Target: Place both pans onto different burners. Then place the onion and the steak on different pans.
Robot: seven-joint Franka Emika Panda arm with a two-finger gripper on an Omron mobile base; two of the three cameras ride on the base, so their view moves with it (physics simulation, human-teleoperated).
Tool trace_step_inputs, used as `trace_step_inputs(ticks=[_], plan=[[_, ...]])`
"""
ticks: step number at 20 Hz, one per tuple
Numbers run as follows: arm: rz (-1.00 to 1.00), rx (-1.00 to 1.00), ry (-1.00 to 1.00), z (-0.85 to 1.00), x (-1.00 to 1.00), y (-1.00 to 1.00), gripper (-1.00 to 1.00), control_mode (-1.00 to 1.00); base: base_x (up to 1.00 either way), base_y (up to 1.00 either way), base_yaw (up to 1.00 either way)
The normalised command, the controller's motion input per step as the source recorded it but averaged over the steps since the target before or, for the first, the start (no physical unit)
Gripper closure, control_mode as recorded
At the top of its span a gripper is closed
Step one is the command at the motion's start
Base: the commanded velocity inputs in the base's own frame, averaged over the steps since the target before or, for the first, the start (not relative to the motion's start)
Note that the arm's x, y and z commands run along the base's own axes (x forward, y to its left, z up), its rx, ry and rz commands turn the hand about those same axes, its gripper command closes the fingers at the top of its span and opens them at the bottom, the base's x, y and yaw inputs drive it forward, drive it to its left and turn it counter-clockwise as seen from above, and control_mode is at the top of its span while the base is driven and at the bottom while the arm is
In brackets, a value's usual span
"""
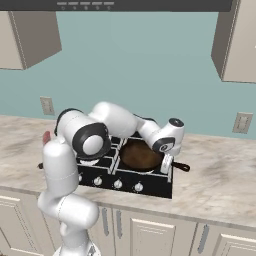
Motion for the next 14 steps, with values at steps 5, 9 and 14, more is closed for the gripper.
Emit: trace_step_inputs(ticks=[5,9,14], plan=[[0.00,0.00,0.00,-0.01,0.00,0.00,-1.00,-1.00,0.00,0.00,0.00],[0.00,0.00,0.00,0.07,-0.07,-0.02,-1.00,-1.00,0.00,0.00,0.00],[0.00,0.01,-0.01,0.22,-0.13,0.00,-1.00,-1.00,0.00,0.00,0.00]])
